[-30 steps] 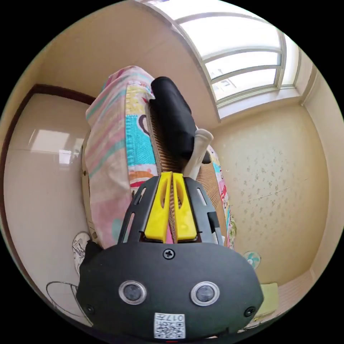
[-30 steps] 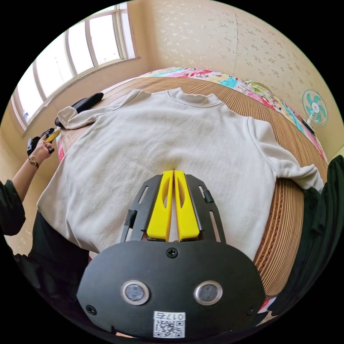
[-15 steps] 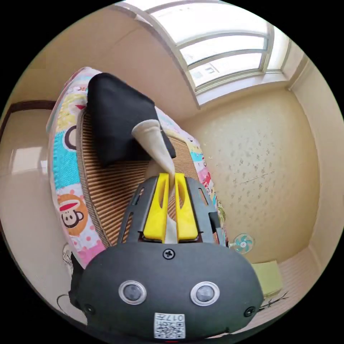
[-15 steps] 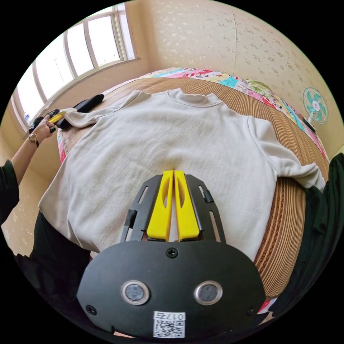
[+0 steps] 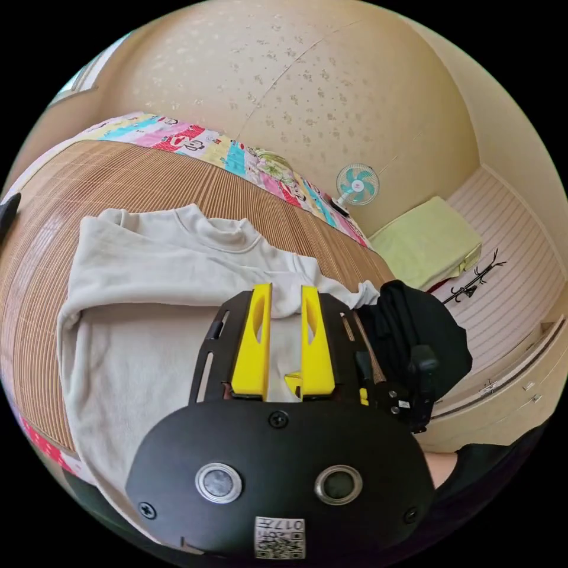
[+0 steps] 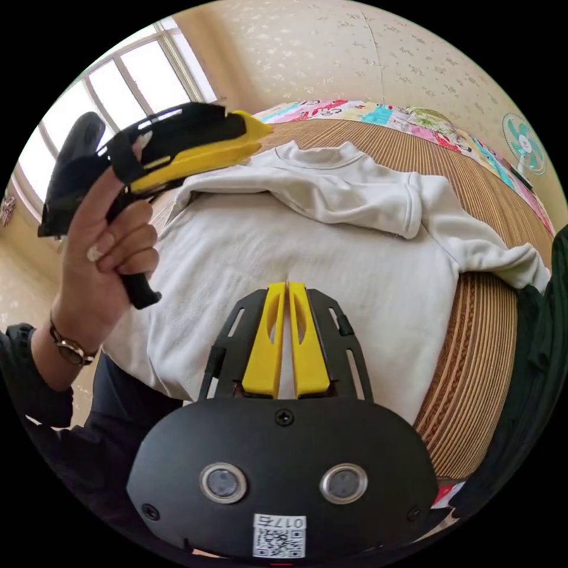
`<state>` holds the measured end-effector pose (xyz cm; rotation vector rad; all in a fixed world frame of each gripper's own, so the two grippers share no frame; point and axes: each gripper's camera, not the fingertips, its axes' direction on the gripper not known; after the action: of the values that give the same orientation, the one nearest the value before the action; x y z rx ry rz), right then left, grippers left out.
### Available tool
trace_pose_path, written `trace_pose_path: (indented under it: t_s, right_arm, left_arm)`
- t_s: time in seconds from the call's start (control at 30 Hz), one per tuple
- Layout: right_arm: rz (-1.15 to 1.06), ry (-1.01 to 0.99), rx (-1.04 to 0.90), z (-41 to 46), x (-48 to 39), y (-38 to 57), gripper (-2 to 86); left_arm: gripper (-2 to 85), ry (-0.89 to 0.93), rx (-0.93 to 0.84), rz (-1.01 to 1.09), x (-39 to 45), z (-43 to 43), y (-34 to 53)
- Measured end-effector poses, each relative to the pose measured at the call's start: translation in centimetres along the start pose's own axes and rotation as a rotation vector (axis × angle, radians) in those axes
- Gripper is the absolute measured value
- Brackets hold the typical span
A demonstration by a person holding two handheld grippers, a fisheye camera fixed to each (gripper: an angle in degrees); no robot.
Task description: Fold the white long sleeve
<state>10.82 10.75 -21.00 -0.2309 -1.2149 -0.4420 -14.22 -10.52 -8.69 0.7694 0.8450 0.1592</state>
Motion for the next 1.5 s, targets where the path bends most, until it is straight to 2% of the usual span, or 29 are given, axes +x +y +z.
trace_pose_path:
  t_s: [0.07, 0.17, 0.27, 0.37, 0.47, 0.5, 0.57, 0.6, 0.63, 0.67, 0.7, 0.73, 0.77, 0.8, 0.83, 0.9, 1.0, 1.07, 1.1, 1.2, 1.23, 1.33, 1.4, 1.43, 1.5]
  right_arm:
    - [-0.007, 0.005, 0.063, -2.6, 0.5, 1.4, 4.7]
    - [0.057, 0.192, 0.215, -7.6, 2.2, 1.0, 7.4]
    - [0.223, 0.357, 0.194, -10.7, 5.6, -4.7, 12.2]
    - [0.430, 0.439, 0.126, -10.4, 10.7, -10.8, 14.1]
    - [0.655, 0.531, -0.089, -5.8, 16.7, -14.3, 11.2]
    - [0.774, 0.546, -0.155, -4.1, 18.8, -14.3, 7.6]
    - [0.866, 0.468, -0.038, -4.5, 19.6, -13.7, 4.9]
    - [0.835, 0.422, 0.168, -6.6, 17.7, -13.4, 4.3]
    - [0.752, 0.470, 0.357, -8.7, 14.1, -13.3, 3.8]
    - [0.673, 0.501, 0.419, -9.3, 11.8, -13.5, 3.6]
    - [0.426, 0.554, 0.494, -9.5, 6.7, -14.1, 3.3]
    - [0.128, 0.573, 0.511, -8.1, 1.2, -14.2, 3.1]
    - [-0.019, 0.559, 0.493, -7.0, -1.3, -14.0, 3.0]
    - [-0.273, 0.482, 0.376, -3.8, -5.6, -13.1, 2.7]
    - [-0.429, 0.422, 0.179, 0.0, -8.3, -11.8, 2.5]
    - [-0.471, 0.429, -0.063, 5.3, -9.9, -8.9, 2.3]
    - [-0.443, 0.642, 0.091, 5.3, -11.7, -4.0, 1.9]
    - [-0.371, 0.736, 0.126, 4.0, -12.5, -4.1, 1.8]
    - [-0.318, 0.734, 0.178, 2.4, -12.7, -4.6, 2.1]
    - [-0.255, 0.500, 0.268, -1.3, -12.6, -7.9, 5.4]
    - [-0.258, 0.394, 0.265, -1.6, -12.4, -9.8, 8.8]
    - [-0.323, 0.263, 0.191, 1.1, -12.6, -15.1, 13.2]
    - [-0.357, 0.278, 0.114, 5.1, -12.3, -17.8, 12.8]
    - [-0.317, 0.348, 0.033, 8.0, -11.2, -19.6, 10.8]
    - [-0.180, 0.484, -0.001, 10.1, -8.4, -21.5, 6.7]
  left_arm:
    - [8.1, -0.118, 0.048, 0.009, -2.2, -0.8, 1.8]
    - [5.3, -0.279, -0.009, 0.020, -6.2, 1.0, 4.5]
    - [0.2, -0.220, -0.155, -0.061, -9.8, 3.9, 4.8]
    - [-0.6, -0.174, -0.136, -0.079, -11.9, 4.1, 5.7]
    - [-0.9, -0.140, -0.129, -0.085, -13.6, 4.2, 6.4]
    - [-1.0, -0.115, -0.127, -0.099, -14.6, 4.2, 6.6]
    - [-1.0, -0.085, -0.122, -0.113, -15.8, 4.1, 6.8]
    - [-1.0, -0.073, -0.120, -0.116, -16.5, 4.1, 7.0]
    - [-1.0, -0.066, -0.118, -0.117, -16.8, 4.1, 7.0]
    - [-1.0, -0.053, -0.110, -0.119, -17.5, 4.0, 7.2]
    - [-1.0, -0.044, -0.105, -0.122, -18.2, 4.0, 7.4]
    - [-1.0, -0.043, -0.105, -0.123, -18.4, 4.1, 7.4]
    - [-1.0, -0.048, -0.104, -0.119, -18.8, 4.1, 7.4]
    - [-1.0, -0.058, -0.103, -0.113, -19.1, 4.1, 7.4]
    - [-1.0, -0.061, -0.103, -0.111, -19.3, 4.1, 7.4]
    - [-1.0, -0.051, -0.101, -0.115, -20.3, 4.0, 7.4]
    - [-1.0, -0.026, -0.094, -0.125, -21.8, 3.9, 7.4]
    - [-1.0, -0.028, -0.091, -0.122, -22.3, 4.0, 7.4]
    - [-1.0, -0.036, -0.090, -0.118, -22.6, 4.0, 7.3]
    - [-1.0, -0.059, -0.090, -0.106, -23.1, 4.1, 7.1]
    - [-1.0, -0.060, -0.090, -0.106, -23.3, 4.1, 7.1]
    - [-1.0, -0.048, -0.090, -0.112, -24.2, 4.1, 6.8]
    - [-1.0, -0.045, -0.090, -0.115, -24.8, 4.2, 6.5]
    - [-1.0, -0.044, -0.091, -0.116, -25.0, 4.2, 6.5]
    - [-1.0, -0.028, -0.092, -0.125, -25.7, 4.2, 6.2]
